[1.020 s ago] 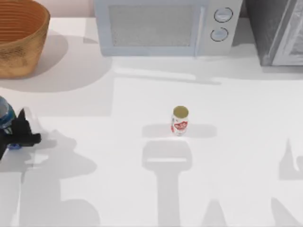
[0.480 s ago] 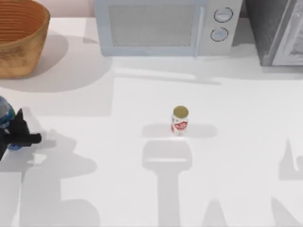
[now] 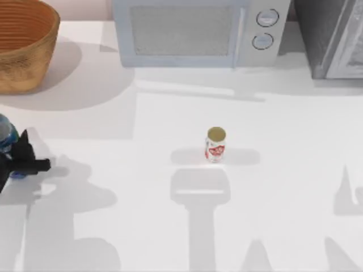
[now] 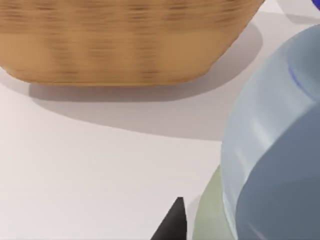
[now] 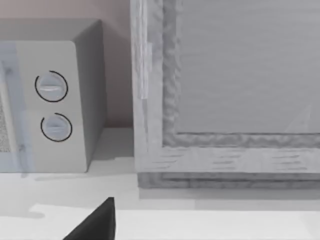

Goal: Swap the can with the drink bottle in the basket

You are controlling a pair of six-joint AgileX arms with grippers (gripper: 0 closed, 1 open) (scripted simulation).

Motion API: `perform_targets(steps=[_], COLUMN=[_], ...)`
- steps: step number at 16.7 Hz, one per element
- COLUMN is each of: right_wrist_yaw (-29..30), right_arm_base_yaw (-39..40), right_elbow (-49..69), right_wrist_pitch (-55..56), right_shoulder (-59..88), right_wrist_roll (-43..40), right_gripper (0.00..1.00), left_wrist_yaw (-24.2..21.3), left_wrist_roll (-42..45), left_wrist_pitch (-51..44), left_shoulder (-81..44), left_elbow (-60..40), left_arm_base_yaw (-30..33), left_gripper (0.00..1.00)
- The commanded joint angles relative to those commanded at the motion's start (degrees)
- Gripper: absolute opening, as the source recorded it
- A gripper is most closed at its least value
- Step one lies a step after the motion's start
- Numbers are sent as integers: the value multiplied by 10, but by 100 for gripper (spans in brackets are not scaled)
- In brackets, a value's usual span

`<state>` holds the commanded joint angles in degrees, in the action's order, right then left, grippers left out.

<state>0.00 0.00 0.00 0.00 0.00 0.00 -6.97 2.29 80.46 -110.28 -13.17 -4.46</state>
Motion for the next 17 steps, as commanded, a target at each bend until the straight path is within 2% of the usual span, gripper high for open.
perform_targets(steps=[4, 8, 13, 17], right_wrist_yaw=[0, 0, 0, 0], right_arm_base_yaw=[0, 0, 0, 0], right_elbow=[0, 0, 0, 0], right_wrist_pitch=[0, 0, 0, 0], right_shoulder=[0, 0, 0, 0], right_wrist_roll=[0, 0, 0, 0], right_gripper=[100, 100, 100, 100], left_wrist_yaw=[-36, -69, -83, -90], left_wrist_roll=[-15, -28, -42, -52], left_wrist_pitch=[-77, -233, -442, -548], left_shoulder=[21, 89, 153, 174], left_elbow=[-59, -180, -306, -381], left_arm_base_yaw=[22, 38, 36, 21], left_gripper=[0, 0, 0, 0])
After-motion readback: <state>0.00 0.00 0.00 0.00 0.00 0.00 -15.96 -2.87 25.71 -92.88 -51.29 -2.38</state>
